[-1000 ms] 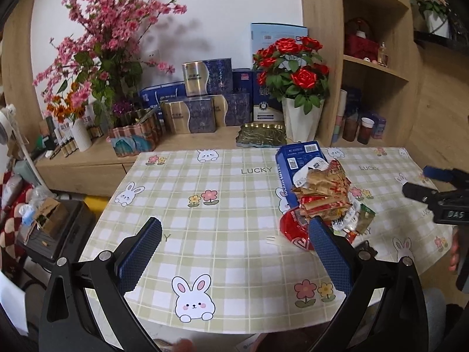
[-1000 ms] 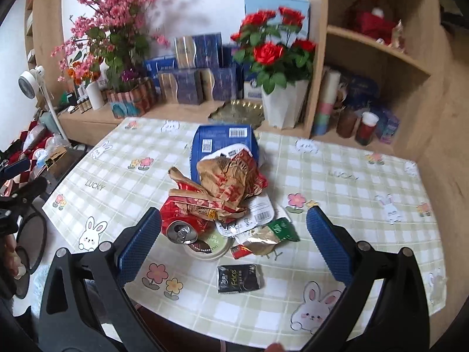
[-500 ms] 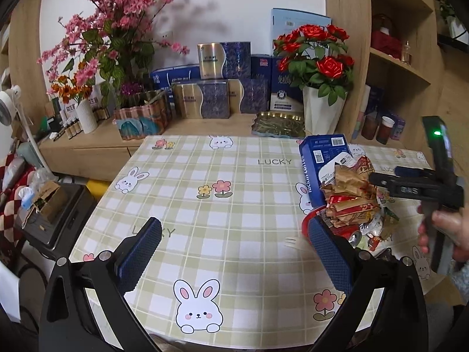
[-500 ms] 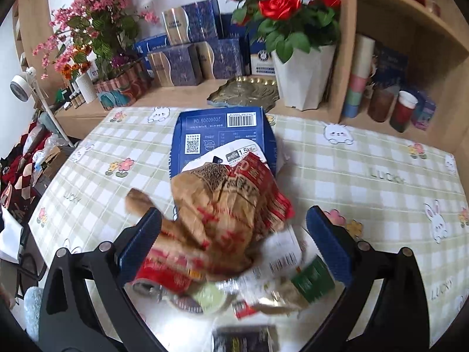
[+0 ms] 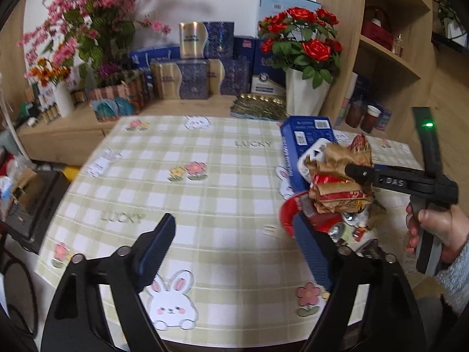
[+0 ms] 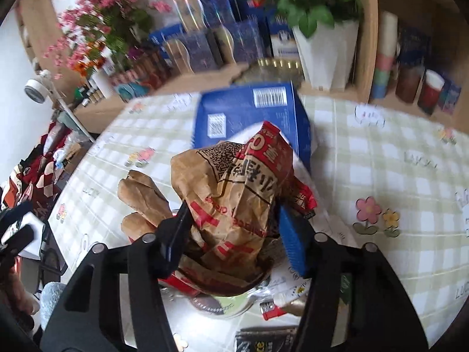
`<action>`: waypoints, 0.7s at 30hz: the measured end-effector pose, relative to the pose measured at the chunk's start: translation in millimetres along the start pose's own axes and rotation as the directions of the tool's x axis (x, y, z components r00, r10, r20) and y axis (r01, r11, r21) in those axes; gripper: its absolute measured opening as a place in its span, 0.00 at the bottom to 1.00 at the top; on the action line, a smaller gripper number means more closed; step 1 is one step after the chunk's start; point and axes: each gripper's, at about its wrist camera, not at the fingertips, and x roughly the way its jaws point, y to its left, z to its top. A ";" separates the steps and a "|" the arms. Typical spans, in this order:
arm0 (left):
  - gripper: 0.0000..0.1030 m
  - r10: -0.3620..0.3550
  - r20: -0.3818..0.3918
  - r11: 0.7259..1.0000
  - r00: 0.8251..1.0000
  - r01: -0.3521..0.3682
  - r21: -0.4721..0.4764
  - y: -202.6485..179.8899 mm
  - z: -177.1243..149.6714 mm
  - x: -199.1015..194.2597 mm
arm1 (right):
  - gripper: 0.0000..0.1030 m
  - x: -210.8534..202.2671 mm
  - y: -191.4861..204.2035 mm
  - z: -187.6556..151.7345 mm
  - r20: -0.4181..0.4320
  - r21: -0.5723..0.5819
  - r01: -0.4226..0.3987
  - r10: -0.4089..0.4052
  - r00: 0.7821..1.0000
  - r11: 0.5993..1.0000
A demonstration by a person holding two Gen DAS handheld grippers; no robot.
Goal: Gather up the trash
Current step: 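Close the right gripper on the brown paper bag and lift it, then carry the paper bag with the right gripper while the left gripper grasps the crushed red can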
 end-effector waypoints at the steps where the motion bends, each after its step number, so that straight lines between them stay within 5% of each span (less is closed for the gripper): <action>1: 0.70 -0.017 -0.009 1.000 1.000 0.017 -0.007 -1.5 -0.9 2.1 | 0.56 -7.6 1.8 -1.8 0.020 -0.006 0.004 -0.004 1.000 1.000; 7: 0.65 -0.101 -0.067 0.995 0.993 0.100 -0.016 -15.8 -5.3 21.2 | 0.56 -50.9 -1.8 -20.1 0.113 0.009 0.061 -0.061 0.992 0.998; 14: 0.61 -0.177 -0.152 0.982 0.972 0.166 -0.086 -22.3 -14.1 49.6 | 0.56 -72.4 -27.0 -41.6 0.133 0.081 0.115 -0.125 0.983 0.990; 21: 0.61 -0.218 -0.171 0.976 0.961 0.214 -0.042 -43.4 -16.2 59.6 | 0.56 -83.2 -43.1 -51.6 0.133 0.133 0.118 -0.136 0.982 0.984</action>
